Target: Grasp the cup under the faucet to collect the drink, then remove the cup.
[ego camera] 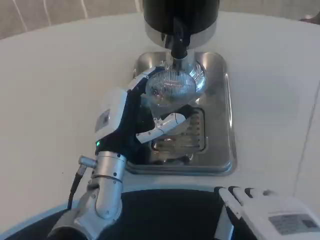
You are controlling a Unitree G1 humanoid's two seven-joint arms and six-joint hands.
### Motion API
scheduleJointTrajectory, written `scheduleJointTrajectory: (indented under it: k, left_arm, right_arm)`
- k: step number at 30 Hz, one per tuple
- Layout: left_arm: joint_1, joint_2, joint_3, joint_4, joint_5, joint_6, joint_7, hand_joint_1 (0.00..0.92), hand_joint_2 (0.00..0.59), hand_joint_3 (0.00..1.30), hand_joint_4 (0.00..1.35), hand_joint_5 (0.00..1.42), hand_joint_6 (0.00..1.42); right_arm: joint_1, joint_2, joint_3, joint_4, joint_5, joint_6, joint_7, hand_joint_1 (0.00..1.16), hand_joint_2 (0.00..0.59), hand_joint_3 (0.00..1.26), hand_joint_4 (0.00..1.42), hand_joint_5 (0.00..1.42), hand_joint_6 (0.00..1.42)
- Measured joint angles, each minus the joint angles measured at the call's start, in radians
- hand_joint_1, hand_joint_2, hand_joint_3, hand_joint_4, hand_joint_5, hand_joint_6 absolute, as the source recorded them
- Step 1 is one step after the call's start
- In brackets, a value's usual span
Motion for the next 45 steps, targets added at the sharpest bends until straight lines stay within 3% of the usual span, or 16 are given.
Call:
scheduleJointTrajectory:
  k: [11, 23, 33, 40, 45]
  left_arm:
    - [0.001, 0.029, 0.001, -0.001, -0.001, -0.052, 0.0, 0.2, 0.017, 0.09, 0.07, 0.32, 0.39]
    - [0.041, 0.094, 0.029, -0.031, -0.037, -0.139, -0.017, 0.184, 0.023, 0.11, 0.13, 0.33, 0.37]
    - [0.113, 0.189, 0.057, -0.076, -0.057, -0.195, -0.051, 0.134, 0.053, 0.18, 0.21, 0.35, 0.37]
    - [0.197, 0.269, 0.056, -0.188, -0.033, -0.243, -0.079, 0.138, 0.089, 0.25, 0.26, 0.36, 0.36]
    - [0.299, 0.337, 0.056, -0.311, -0.026, -0.247, -0.141, 0.138, 0.093, 0.23, 0.22, 0.32, 0.34]
  right_arm:
    - [-0.001, 0.0, 0.001, 0.0, -0.001, 0.005, 0.006, 0.35, 0.498, 0.0, 0.0, 0.0, 0.0]
    - [-0.025, 0.001, 0.003, 0.0, 0.001, 0.01, 0.017, 0.37, 0.49, 0.0, 0.0, 0.0, 0.0]
    - [-0.079, 0.002, -0.01, 0.0, 0.043, 0.021, -0.005, 0.38, 0.488, 0.0, 0.0, 0.0, 0.0]
    - [-0.114, 0.008, -0.079, 0.001, 0.123, 0.071, -0.039, 0.32, 0.506, 0.0, 0.0, 0.0, 0.0]
    - [-0.225, 0.018, -0.186, 0.003, 0.245, 0.169, -0.049, 0.26, 0.508, 0.0, 0.0, 0.0, 0.0]
